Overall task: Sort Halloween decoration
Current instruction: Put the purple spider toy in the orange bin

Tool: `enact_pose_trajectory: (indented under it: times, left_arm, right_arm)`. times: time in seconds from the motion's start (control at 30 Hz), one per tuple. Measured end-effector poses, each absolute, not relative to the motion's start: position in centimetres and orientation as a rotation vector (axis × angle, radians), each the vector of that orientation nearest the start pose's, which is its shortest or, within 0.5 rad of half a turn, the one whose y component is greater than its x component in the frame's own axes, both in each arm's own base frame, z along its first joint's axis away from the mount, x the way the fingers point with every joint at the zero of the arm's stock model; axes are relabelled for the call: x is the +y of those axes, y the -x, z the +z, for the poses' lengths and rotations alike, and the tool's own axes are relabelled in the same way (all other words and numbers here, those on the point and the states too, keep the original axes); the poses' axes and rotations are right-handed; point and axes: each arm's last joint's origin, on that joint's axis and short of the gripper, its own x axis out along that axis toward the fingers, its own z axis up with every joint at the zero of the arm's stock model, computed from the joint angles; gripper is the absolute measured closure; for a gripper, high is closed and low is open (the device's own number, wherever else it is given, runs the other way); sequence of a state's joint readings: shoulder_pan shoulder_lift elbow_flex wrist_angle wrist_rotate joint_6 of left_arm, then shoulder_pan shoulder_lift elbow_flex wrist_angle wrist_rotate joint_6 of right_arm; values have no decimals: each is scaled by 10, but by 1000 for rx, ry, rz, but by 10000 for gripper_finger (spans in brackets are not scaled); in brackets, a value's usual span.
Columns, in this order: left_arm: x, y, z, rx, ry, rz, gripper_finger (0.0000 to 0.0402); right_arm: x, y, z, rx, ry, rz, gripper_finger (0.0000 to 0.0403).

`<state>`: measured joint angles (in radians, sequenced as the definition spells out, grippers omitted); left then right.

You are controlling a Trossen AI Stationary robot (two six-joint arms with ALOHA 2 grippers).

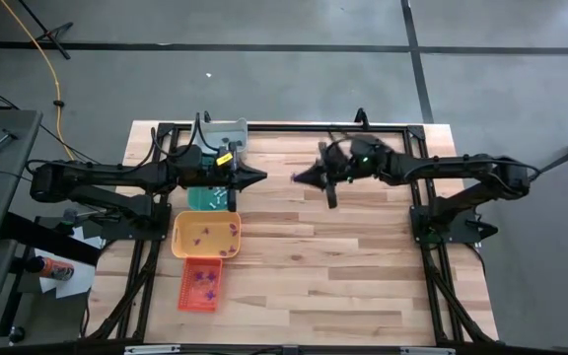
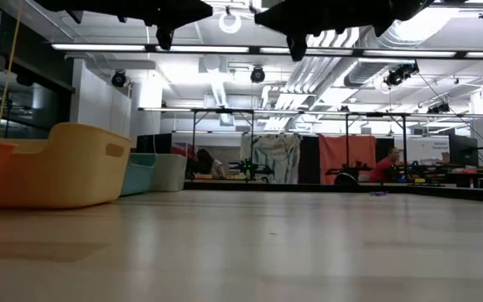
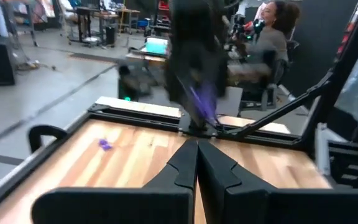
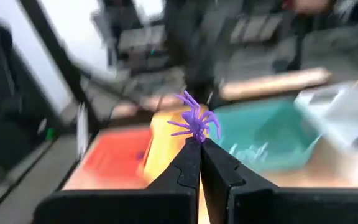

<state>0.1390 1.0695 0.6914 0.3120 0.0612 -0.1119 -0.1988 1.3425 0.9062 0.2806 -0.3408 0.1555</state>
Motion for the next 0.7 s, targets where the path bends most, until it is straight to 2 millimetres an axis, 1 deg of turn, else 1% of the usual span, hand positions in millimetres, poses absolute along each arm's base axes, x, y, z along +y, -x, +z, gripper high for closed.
enact_pose_trajectory:
  times: [0.17,0.27,0.4,0.53,0.63,0.7]
  left_arm:
    - [34,-237,296,45,48,173,401]
    - [36,-237,297,28,32,221,401]
    - [36,-237,298,23,32,238,402]
    - [37,-237,298,23,32,247,401]
    - [38,-236,298,21,19,272,402]
    - [39,-236,298,19,-1,288,401]
  right_arm:
    - [-27,-321,261,302,-212,201,403]
    - [-11,-341,239,374,-168,250,403]
    - [6,-375,222,405,-59,299,403]
    - [10,-406,217,378,12,422,403]
    - [9,-426,209,377,103,403,403]
    - [7,-441,203,379,143,355,403]
